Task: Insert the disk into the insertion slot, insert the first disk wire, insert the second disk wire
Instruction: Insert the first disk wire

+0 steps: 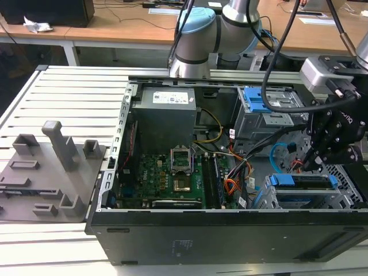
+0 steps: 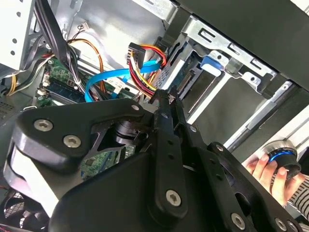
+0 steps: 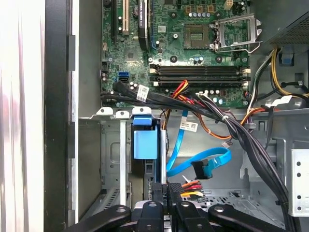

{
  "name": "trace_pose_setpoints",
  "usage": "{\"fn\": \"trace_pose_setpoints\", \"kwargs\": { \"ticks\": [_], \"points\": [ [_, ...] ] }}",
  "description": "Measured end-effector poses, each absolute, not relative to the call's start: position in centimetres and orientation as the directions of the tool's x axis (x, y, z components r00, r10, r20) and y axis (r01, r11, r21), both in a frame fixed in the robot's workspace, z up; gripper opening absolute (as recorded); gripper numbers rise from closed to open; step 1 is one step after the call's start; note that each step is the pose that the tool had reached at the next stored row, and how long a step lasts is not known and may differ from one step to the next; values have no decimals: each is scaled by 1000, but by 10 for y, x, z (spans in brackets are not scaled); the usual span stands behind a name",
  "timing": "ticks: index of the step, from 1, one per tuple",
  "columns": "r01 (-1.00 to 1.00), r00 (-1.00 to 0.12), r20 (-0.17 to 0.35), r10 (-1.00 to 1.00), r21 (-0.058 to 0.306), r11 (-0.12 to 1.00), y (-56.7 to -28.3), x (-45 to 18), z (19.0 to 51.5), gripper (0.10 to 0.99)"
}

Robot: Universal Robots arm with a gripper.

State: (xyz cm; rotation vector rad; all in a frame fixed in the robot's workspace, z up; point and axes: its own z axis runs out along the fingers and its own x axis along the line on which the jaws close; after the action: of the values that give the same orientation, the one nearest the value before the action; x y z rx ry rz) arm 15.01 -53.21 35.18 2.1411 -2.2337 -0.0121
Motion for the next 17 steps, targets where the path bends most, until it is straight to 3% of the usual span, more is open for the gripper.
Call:
{"fn": "trace_pose_setpoints", "kwargs": {
  "ticks": [17],
  "points": [
    [-998, -41, 29, -999, 39, 42, -541, 160, 347, 165]
  ]
}}
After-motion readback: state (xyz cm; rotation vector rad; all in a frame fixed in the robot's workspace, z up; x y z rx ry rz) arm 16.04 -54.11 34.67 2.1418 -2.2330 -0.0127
